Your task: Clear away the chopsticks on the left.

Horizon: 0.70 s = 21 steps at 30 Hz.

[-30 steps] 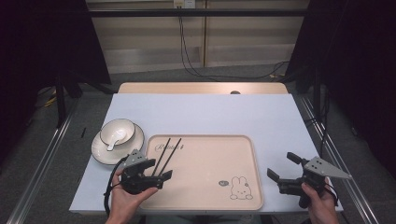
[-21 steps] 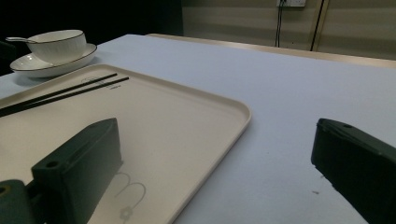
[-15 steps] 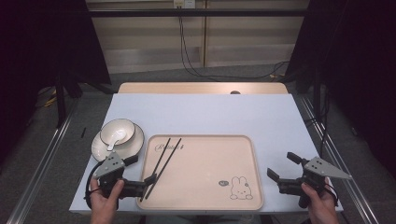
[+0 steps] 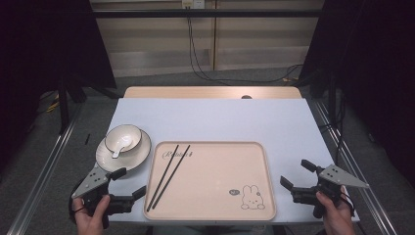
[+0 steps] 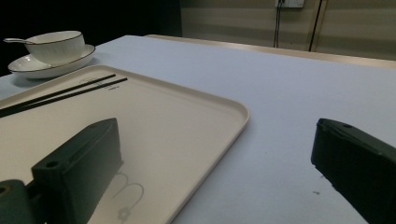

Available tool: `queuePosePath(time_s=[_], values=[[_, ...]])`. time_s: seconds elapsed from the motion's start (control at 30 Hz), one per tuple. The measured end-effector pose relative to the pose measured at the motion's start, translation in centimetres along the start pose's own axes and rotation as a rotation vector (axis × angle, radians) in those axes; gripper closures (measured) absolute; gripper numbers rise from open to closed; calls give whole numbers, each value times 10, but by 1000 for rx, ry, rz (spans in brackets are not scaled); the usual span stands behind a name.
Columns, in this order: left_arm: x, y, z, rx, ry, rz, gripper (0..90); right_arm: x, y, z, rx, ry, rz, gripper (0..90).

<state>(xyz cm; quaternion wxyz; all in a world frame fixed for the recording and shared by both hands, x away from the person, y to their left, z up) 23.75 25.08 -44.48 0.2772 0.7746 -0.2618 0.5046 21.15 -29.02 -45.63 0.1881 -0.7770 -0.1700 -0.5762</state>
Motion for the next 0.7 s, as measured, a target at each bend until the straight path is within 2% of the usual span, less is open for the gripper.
queuePosePath(time_s=[0.03, 0.13, 0.17, 0.3, 0.43, 0.5, 0.63, 0.7], values=[[-2, -3, -4, 4, 11, -19, 28, 0, 0, 0, 3, 1, 1, 14], [-3, -5, -8, 4, 24, -34, 27, 0, 0, -1, -1, 3, -5, 14], [-5, -8, -13, 18, 31, -38, 25, 0, 0, -1, 1, 4, -6, 14], [-7, -11, -20, 29, 55, -32, 22, 0, 1, -2, -1, 10, -1, 13], [-12, -16, -27, 22, 62, -55, 20, 0, 1, -3, 3, 12, -14, 12], [-12, -19, -29, 40, 85, -95, 19, 0, 1, -3, 6, 13, -17, 8], [-12, -19, -31, 41, 88, -86, 18, -1, 1, -3, 4, 15, -21, 6], [-12, -20, -30, 44, 84, -96, 19, -1, 2, -3, 5, 13, -21, 4]])
Point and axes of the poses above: each handheld gripper's, and its own axes: z roughly forward along the jaws, x roughly out of its top, y roughly to its right, the point moved 3 cm from there along z, roughly forward along the jaws, and after that the axes turned 2 degrees about y, right-handed, at the moved point
